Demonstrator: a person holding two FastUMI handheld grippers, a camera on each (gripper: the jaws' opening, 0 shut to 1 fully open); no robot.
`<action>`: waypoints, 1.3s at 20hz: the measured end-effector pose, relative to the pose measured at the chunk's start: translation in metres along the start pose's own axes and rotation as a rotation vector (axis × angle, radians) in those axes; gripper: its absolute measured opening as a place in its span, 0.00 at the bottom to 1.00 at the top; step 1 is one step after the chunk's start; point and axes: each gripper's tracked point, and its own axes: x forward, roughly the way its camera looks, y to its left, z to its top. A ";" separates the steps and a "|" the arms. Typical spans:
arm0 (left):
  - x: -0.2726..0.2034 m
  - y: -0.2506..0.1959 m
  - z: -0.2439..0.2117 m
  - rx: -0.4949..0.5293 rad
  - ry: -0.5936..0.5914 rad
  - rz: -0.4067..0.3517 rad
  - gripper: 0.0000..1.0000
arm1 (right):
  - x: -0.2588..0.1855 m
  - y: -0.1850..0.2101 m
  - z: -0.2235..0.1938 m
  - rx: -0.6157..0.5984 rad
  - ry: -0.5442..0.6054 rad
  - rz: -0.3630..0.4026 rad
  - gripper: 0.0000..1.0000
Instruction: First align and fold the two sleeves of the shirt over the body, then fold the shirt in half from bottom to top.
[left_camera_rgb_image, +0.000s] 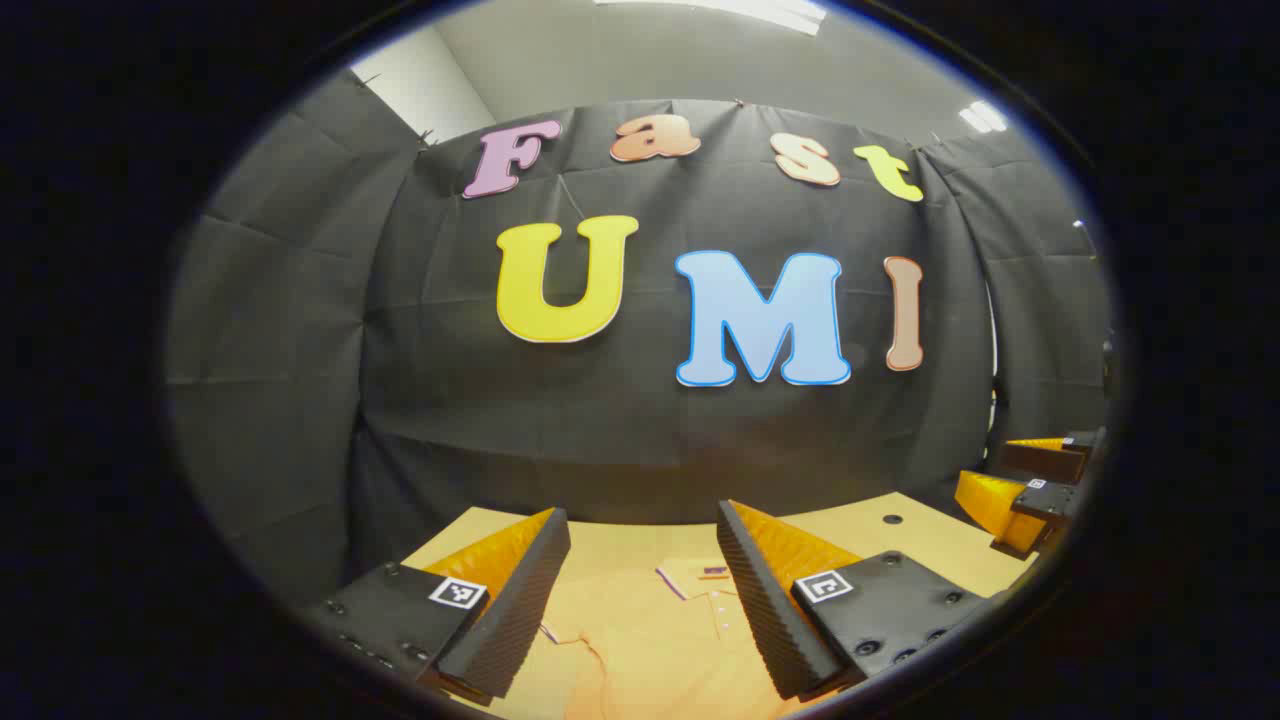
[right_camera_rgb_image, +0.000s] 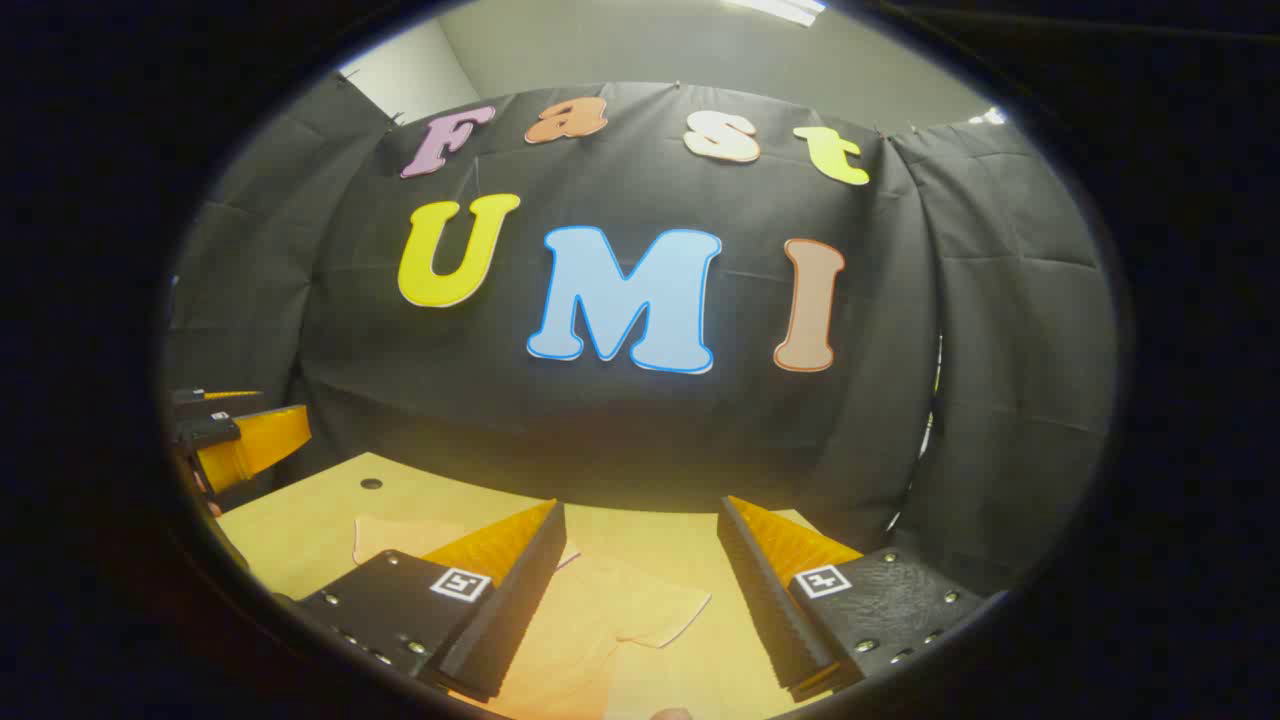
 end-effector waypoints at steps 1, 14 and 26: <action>0.000 0.003 -0.001 0.000 0.001 0.004 0.96 | 0.001 0.000 0.000 0.002 0.000 0.001 0.95; -0.010 0.011 -0.002 0.014 0.003 0.041 0.96 | 0.007 0.003 -0.007 -0.010 0.014 0.020 0.95; -0.008 0.013 -0.006 0.003 0.009 0.051 0.97 | 0.049 -0.023 -0.049 -0.015 0.089 -0.016 0.95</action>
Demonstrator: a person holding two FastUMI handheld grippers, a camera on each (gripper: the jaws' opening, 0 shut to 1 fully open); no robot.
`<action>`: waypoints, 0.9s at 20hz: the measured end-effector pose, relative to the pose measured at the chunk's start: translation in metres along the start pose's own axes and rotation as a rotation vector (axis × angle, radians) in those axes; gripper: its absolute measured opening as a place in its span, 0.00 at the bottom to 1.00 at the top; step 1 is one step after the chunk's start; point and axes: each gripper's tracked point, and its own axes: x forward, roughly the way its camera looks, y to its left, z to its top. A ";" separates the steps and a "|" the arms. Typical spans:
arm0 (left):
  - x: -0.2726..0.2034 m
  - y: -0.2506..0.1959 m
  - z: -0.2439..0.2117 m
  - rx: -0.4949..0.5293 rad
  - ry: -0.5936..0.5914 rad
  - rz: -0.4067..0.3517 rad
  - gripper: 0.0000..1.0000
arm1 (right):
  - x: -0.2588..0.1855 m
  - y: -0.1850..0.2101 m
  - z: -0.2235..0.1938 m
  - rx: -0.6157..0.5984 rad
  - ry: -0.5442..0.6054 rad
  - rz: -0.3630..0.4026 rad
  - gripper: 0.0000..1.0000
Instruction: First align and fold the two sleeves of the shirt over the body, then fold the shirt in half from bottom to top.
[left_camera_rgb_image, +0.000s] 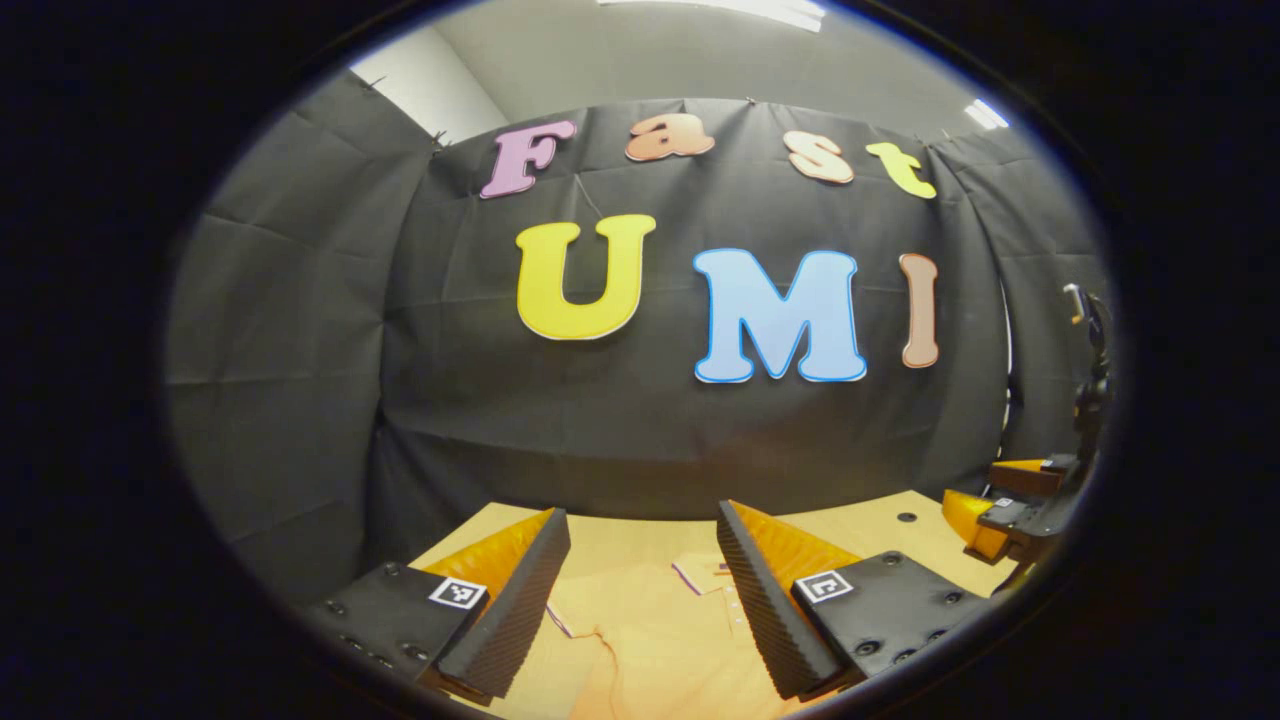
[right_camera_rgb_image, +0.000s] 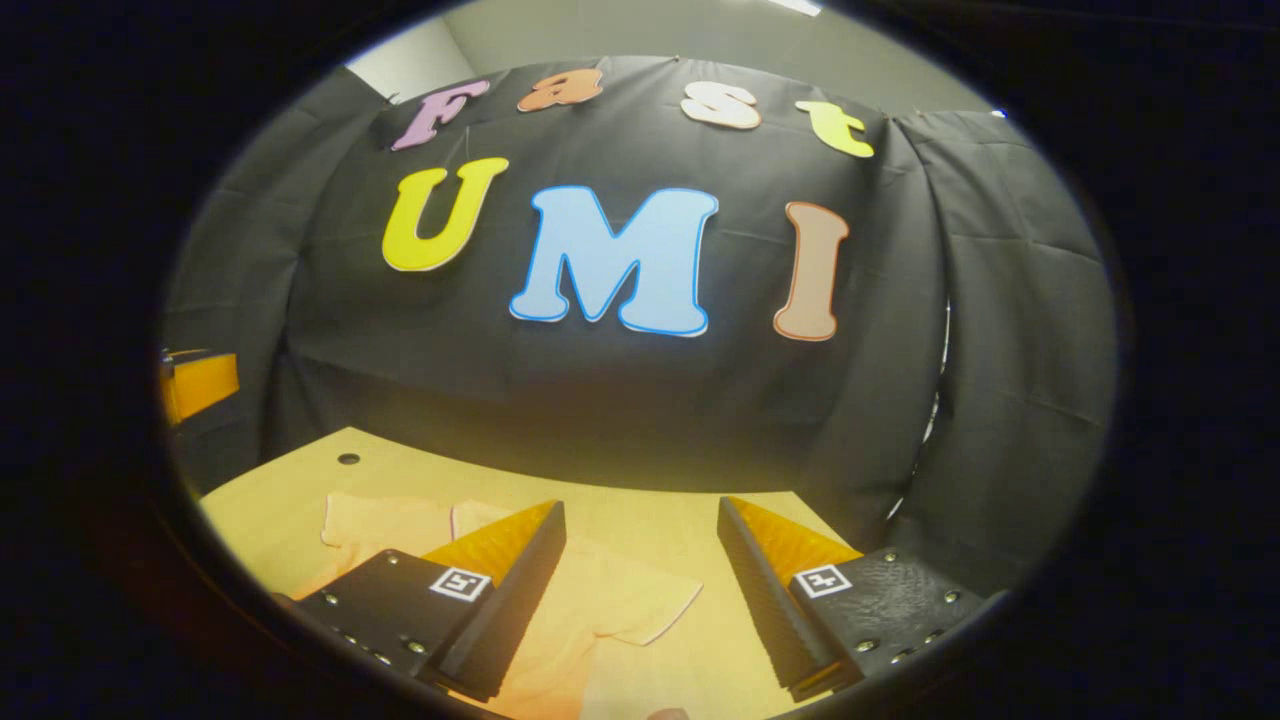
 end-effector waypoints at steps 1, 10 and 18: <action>0.002 -0.001 -0.001 -0.001 0.003 0.002 0.96 | 0.009 -0.003 -0.008 0.000 0.017 -0.004 0.95; 0.010 0.005 -0.013 0.001 0.037 0.042 0.96 | 0.082 -0.022 -0.093 0.069 0.261 -0.024 0.95; 0.011 0.008 -0.023 -0.014 0.068 0.084 0.97 | 0.128 -0.035 -0.150 0.136 0.399 -0.040 0.94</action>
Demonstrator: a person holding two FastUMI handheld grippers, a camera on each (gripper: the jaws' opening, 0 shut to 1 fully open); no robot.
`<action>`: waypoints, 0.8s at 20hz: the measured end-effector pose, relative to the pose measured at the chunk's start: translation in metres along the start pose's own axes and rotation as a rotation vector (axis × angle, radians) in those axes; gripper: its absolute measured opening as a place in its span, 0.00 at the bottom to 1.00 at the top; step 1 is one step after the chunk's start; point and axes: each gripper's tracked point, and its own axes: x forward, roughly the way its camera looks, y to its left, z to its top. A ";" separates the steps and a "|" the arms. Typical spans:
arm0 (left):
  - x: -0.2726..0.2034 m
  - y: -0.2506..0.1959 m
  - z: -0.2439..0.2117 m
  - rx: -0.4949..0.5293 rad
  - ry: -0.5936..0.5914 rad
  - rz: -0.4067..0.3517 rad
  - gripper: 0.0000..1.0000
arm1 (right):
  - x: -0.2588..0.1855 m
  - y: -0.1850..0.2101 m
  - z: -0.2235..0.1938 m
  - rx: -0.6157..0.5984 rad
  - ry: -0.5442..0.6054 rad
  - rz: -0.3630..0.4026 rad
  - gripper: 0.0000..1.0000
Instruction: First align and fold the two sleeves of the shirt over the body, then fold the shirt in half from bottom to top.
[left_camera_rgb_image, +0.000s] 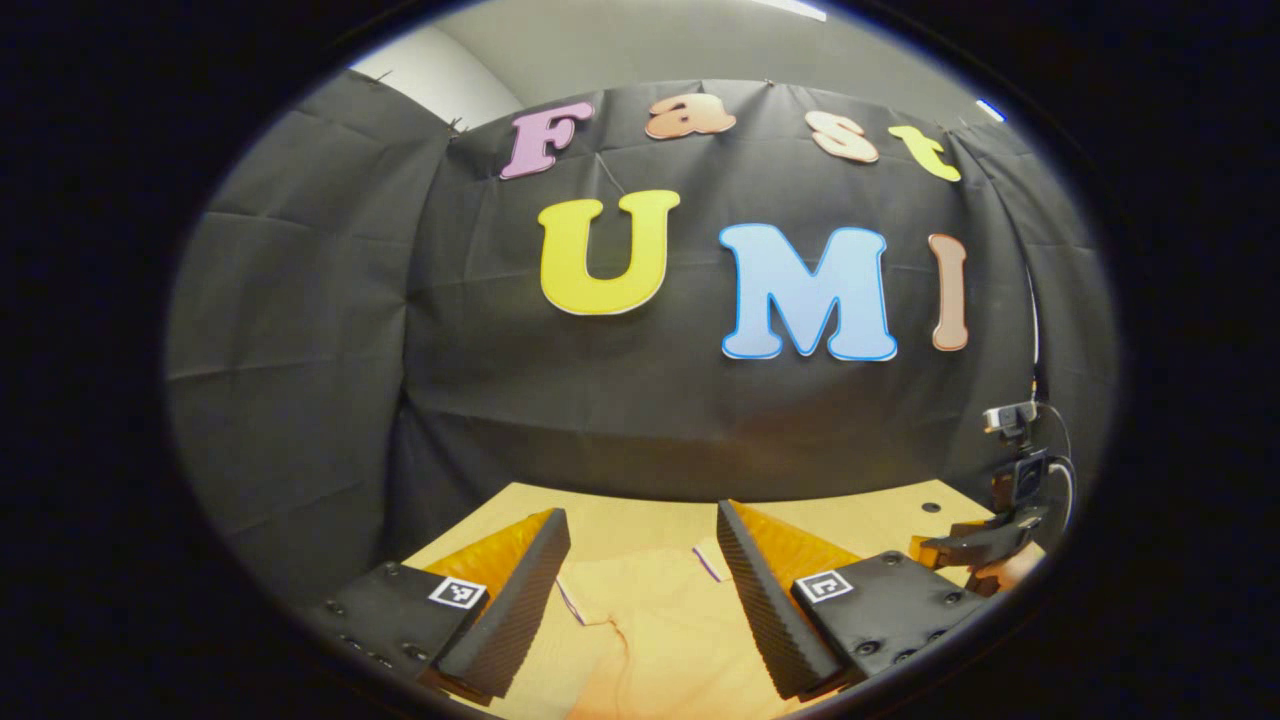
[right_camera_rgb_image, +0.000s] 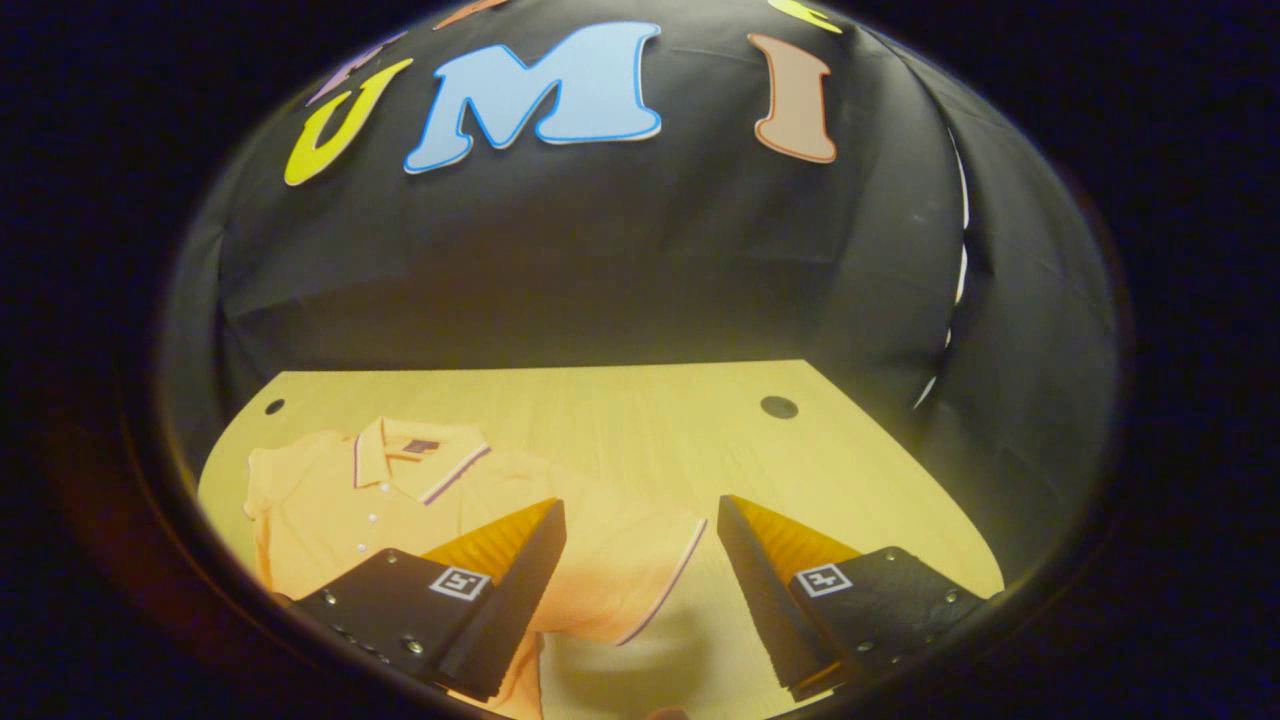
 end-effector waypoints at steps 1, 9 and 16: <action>0.001 0.000 -0.003 -0.002 0.006 0.002 0.97 | 0.008 -0.002 -0.006 0.007 0.023 -0.002 0.94; -0.004 0.004 0.000 0.013 0.008 0.033 0.96 | 0.059 -0.008 -0.049 0.019 0.186 -0.022 0.95; -0.026 0.019 -0.007 0.001 0.007 0.057 0.96 | 0.069 -0.004 -0.061 0.066 0.239 -0.005 0.95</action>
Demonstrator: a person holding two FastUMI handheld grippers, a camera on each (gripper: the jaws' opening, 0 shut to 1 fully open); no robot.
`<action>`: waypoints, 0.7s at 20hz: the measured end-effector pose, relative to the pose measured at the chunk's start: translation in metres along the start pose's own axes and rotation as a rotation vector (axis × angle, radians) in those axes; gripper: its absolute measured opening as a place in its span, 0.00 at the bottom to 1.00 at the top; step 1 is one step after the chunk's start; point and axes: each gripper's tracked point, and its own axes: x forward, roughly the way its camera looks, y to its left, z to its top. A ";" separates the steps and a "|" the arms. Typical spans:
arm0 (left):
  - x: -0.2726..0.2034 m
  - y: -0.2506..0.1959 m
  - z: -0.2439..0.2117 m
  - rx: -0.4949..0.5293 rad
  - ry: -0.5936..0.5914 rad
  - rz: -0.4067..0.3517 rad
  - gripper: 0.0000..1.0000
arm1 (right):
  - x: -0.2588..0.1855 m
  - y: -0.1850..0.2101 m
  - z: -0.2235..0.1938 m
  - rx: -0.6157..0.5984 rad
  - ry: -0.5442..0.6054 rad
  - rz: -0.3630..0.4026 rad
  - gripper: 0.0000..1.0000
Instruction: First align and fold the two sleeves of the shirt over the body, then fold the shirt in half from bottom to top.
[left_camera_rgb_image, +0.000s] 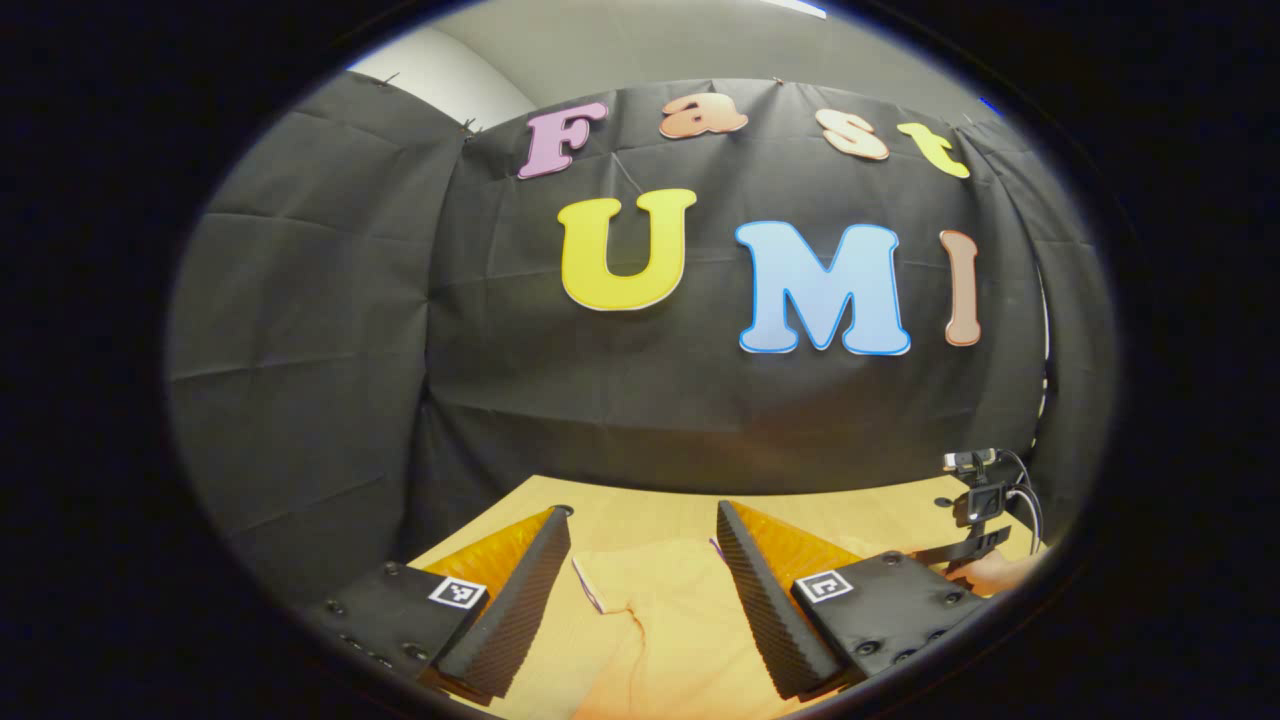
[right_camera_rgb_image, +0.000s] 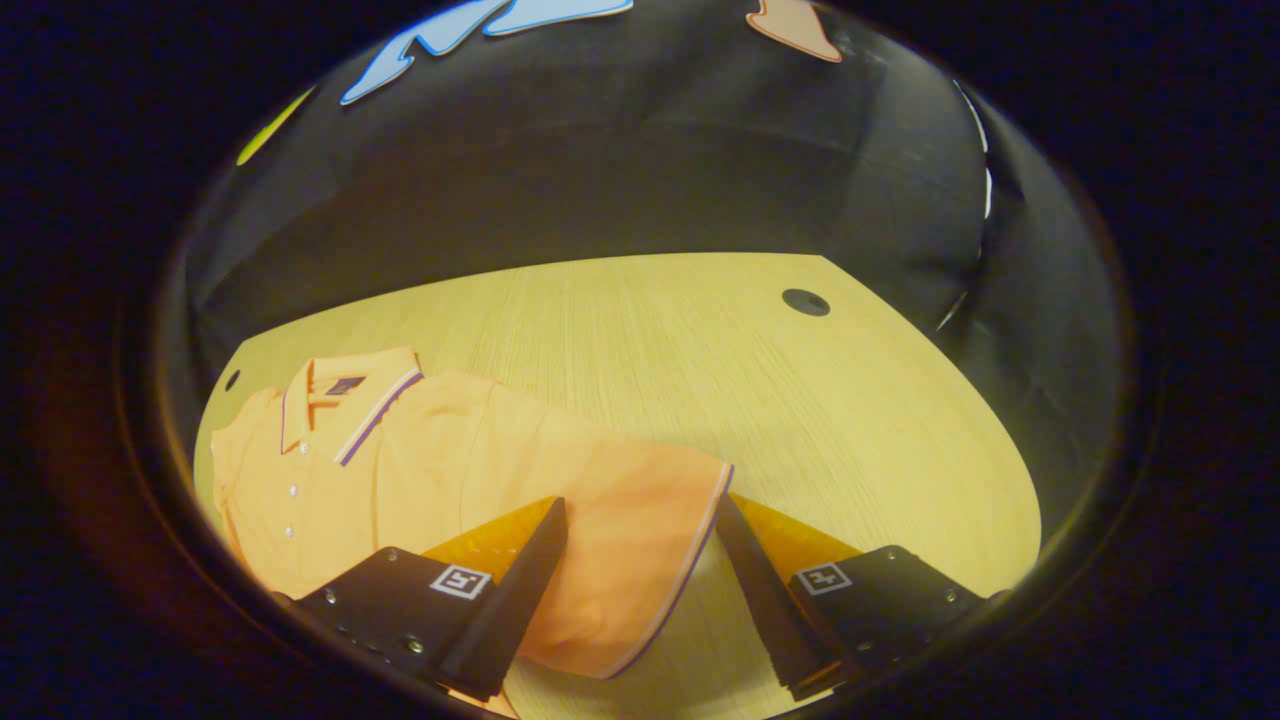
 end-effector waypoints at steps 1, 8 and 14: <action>0.000 0.001 0.000 -0.006 0.003 0.002 0.97 | -0.001 0.000 -0.001 0.013 0.005 -0.001 0.94; -0.005 0.014 -0.004 -0.008 -0.005 0.002 0.97 | 0.001 0.002 0.002 0.080 0.032 -0.018 0.17; 0.007 0.026 0.000 -0.016 -0.024 -0.051 0.97 | -0.014 0.008 0.017 0.024 0.010 -0.043 0.04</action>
